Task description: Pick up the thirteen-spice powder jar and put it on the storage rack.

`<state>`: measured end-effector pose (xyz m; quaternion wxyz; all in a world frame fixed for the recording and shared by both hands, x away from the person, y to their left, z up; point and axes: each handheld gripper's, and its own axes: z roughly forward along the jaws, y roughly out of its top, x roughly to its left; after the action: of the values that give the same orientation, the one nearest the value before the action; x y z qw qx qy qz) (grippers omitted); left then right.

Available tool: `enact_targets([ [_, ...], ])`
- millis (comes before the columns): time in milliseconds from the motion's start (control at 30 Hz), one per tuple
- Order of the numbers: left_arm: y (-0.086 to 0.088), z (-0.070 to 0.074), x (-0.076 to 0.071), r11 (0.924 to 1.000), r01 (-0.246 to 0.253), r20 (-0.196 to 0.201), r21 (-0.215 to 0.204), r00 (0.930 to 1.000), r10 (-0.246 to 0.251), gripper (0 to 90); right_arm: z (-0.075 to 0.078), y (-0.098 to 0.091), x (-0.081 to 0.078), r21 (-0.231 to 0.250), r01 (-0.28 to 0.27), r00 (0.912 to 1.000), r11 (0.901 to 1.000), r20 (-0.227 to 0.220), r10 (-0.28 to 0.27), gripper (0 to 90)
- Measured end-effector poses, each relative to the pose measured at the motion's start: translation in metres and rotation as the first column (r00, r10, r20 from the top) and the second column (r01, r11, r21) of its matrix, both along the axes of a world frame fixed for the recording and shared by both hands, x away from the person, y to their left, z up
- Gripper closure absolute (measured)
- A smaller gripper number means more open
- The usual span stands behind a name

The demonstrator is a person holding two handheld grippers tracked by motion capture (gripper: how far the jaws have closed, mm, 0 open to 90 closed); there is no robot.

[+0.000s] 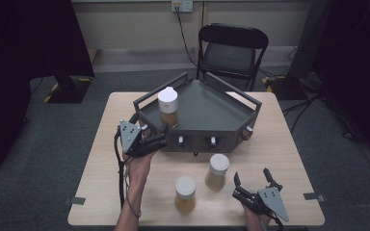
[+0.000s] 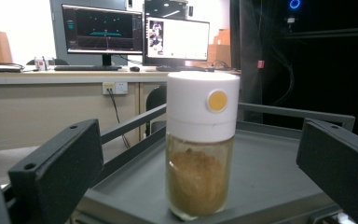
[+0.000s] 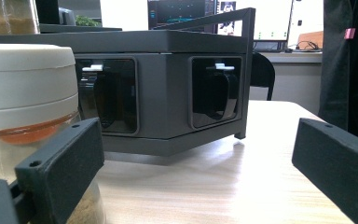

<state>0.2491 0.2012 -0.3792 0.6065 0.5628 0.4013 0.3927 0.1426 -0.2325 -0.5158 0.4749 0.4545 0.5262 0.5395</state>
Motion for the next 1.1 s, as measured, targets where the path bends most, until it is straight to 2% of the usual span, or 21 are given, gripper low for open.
enact_targets([
  [100,0.004,-0.002,-0.003,0.9998,0.003,-0.014,-0.019,0.9999,-0.003,0.2,0.0,0.0,0.0,0.0,0.0,1.0,1.0,0.0,0.0,0.8],
  [333,0.003,-0.009,-0.012,0.9997,-0.016,-0.005,-0.017,0.9999,0.016,0.0,0.0,0.0,0.0,0.0,0.001,1.0,1.0,0.001,-0.001,0.8],
  [433,0.004,-0.01,-0.015,0.9998,-0.02,-0.016,-0.01,0.9997,0.019,0.2,0.0,0.0,0.0,0.0,0.001,1.0,1.0,0.001,-0.001,0.8],
  [800,0.015,-0.02,-0.03,0.9969,-0.059,-0.025,-0.053,0.9981,0.057,0.2,0.0,0.001,0.0,0.0,0.003,1.0,1.0,0.0,-0.003,0.8],
  [1100,0.016,-0.031,-0.04,0.9961,-0.076,-0.033,-0.046,0.9967,0.074,0.2,0.0,0.001,0.0,0.0,0.003,1.0,1.0,0.001,-0.003,0.8],
])
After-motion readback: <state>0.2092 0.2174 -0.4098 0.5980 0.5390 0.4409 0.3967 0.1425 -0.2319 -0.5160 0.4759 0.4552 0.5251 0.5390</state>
